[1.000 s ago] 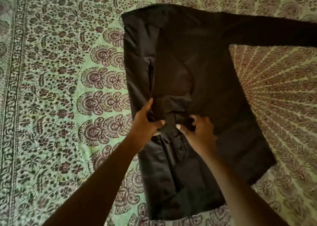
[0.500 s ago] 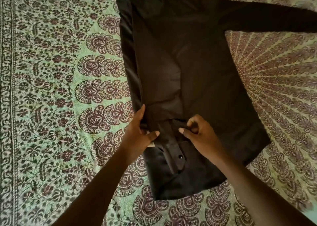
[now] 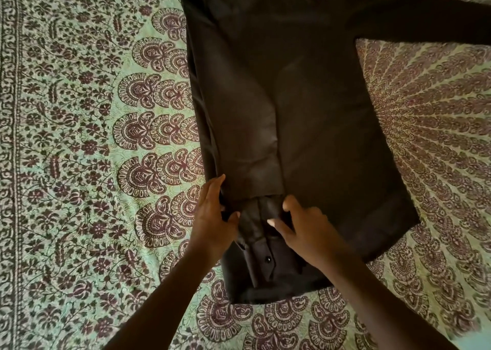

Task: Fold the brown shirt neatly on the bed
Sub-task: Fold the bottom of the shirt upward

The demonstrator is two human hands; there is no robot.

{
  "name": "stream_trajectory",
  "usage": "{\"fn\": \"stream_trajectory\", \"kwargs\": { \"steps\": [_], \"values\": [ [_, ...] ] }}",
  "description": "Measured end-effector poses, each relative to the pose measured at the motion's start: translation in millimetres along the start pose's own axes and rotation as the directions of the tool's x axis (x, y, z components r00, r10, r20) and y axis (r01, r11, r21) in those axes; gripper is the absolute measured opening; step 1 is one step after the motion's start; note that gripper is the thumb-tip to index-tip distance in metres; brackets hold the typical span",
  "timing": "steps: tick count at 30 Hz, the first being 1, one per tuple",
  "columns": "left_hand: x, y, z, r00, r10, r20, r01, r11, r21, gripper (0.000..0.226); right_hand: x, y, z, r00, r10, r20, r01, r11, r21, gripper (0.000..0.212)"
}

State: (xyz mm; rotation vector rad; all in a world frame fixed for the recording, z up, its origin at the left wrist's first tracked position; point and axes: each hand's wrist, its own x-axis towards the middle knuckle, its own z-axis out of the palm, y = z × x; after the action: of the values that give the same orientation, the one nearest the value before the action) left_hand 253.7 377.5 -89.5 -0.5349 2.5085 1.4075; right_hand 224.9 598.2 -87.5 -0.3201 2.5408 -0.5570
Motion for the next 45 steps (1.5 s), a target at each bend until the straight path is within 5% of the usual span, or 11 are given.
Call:
{"fn": "stream_trajectory", "kwargs": {
  "steps": [3, 7, 11, 17, 22, 27, 36, 40, 45],
  "values": [
    [21.7, 13.9, -5.0, 0.996, -0.021, -0.086, 0.020, 1.000, -0.013, 0.077, 16.0, -3.2, -16.2, 0.997, -0.016, -0.074, 0.004, 0.985, -0.170, 0.044],
    [88.4, 35.8, -21.1, 0.987, -0.002, -0.158, 0.008, 0.999, 0.037, 0.072, 69.7, -11.2, -42.1, 0.965, -0.006, -0.263, 0.006, 1.000, -0.001, 0.033],
    [175.4, 65.8, -38.5, 0.977, 0.128, -0.172, -0.080, 0.962, 0.260, 0.071, 152.6, -19.0, -70.4, 0.909, -0.040, -0.414, 0.063, 0.997, 0.042, 0.041],
    [276.3, 109.4, -58.9, 0.967, 0.120, -0.225, -0.066, 0.970, 0.234, 0.064, 253.5, -41.5, -100.1, 0.897, 0.010, -0.441, -0.033, 0.999, -0.044, 0.049],
    [322.2, 129.7, -62.5, 0.945, 0.147, -0.293, -0.082, 0.971, 0.224, 0.051, 284.0, -38.3, -100.9, 0.947, -0.033, -0.320, 0.023, 0.999, -0.036, 0.016],
    [370.2, 139.1, -76.0, 0.900, -0.040, -0.434, 0.041, 0.999, -0.008, 0.047, 285.2, -21.7, -85.4, 0.875, 0.026, -0.484, -0.026, 1.000, 0.006, 0.012],
    [415.9, 129.3, -74.8, 0.872, -0.138, -0.469, 0.117, 0.990, -0.073, 0.053, 291.3, -1.3, -59.8, 0.741, -0.115, -0.661, 0.044, 0.991, -0.123, 0.018],
    [424.0, 128.8, -73.7, 0.837, -0.103, -0.537, 0.049, 0.992, -0.115, 0.021, 291.5, -0.1, -59.1, 0.715, -0.148, -0.684, 0.048, 0.986, -0.162, 0.017],
    [418.5, 124.4, -70.6, 0.855, 0.047, -0.516, 0.056, 0.981, 0.183, 0.027, 290.9, -1.0, -61.0, 0.711, -0.153, -0.687, 0.040, 0.983, -0.178, 0.017]
  ]
}}
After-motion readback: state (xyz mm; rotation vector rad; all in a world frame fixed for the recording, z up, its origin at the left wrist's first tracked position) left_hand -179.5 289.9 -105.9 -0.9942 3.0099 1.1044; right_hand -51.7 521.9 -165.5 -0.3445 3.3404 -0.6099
